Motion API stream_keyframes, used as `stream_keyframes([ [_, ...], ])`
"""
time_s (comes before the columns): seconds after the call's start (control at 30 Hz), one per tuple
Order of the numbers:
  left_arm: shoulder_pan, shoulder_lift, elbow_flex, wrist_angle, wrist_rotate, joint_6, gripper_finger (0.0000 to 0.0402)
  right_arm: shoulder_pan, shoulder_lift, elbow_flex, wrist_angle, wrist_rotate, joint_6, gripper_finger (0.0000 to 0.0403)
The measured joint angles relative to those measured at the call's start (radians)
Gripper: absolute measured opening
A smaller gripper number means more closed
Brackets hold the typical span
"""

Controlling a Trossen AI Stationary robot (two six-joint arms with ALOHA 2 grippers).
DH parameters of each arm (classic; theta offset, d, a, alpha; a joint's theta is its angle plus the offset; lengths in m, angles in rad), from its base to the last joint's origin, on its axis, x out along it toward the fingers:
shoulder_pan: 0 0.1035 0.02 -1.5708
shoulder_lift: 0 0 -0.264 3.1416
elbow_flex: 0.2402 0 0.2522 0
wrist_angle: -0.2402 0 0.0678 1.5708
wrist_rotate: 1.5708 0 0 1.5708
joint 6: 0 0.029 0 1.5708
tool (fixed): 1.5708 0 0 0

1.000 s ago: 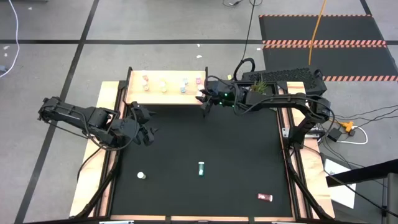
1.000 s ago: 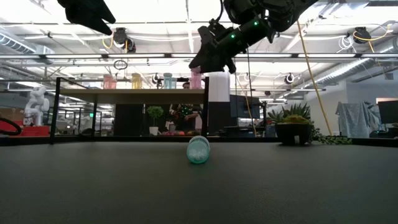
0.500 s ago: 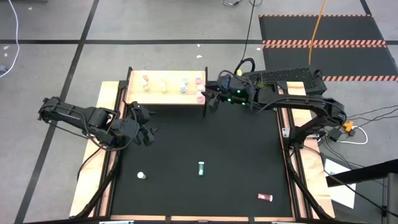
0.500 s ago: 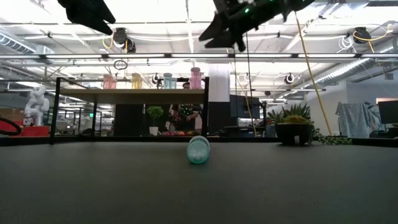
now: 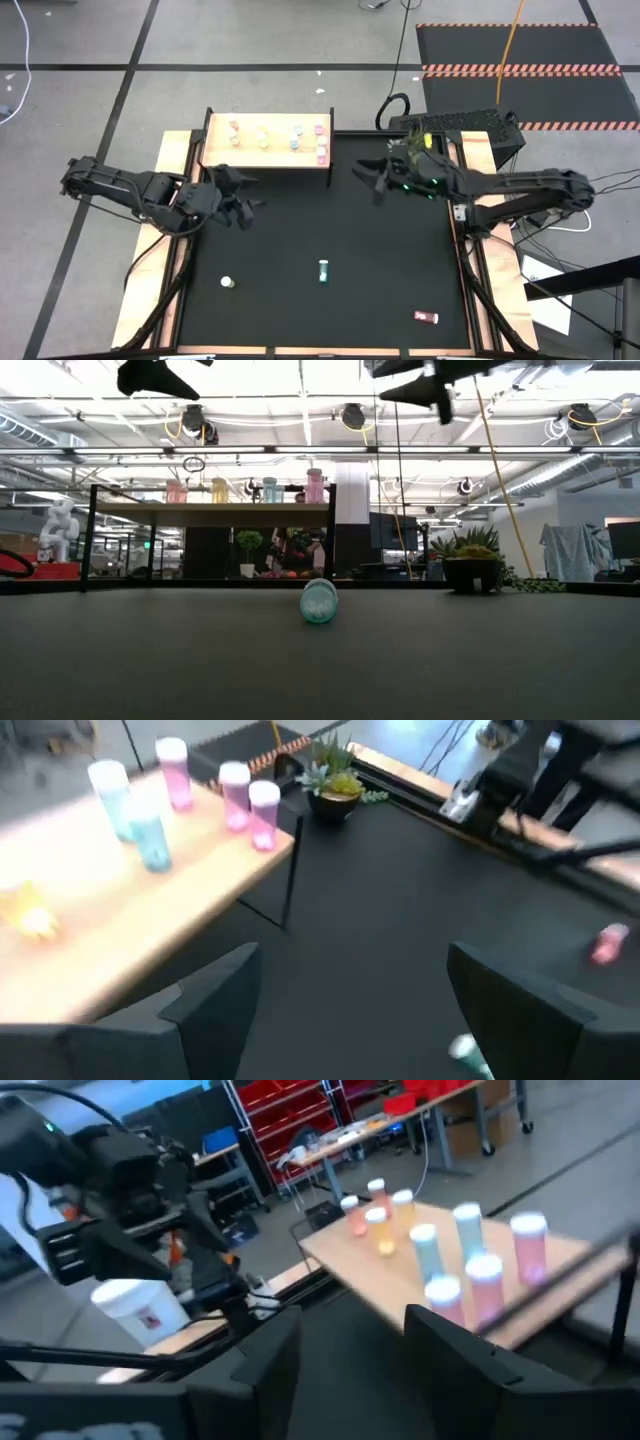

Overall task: Pick and place medicine bottles onto shelf by color
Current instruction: Put the blue pill bottle on the shelf aligned with the other blue pill bottles

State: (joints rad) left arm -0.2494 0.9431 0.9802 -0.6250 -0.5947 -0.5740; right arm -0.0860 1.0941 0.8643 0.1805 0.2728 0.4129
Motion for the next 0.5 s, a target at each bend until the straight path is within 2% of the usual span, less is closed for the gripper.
stream_keyframes([
  [0.13,-0.011,0.055,0.0,-0.001,0.033,-0.222,0.0317,0.118,-0.093,-0.084,-0.037,0.096,0.098,0.0165],
  [0.3,-0.036,0.21,0.0,-0.009,0.129,-0.318,0.0317,0.267,-0.138,-0.102,-0.177,0.198,0.177,0.0156],
  [0.5,-0.03,0.382,-0.001,0.061,0.253,-0.554,0.0317,0.427,-0.139,-0.103,-0.33,0.196,0.374,0.0155],
])
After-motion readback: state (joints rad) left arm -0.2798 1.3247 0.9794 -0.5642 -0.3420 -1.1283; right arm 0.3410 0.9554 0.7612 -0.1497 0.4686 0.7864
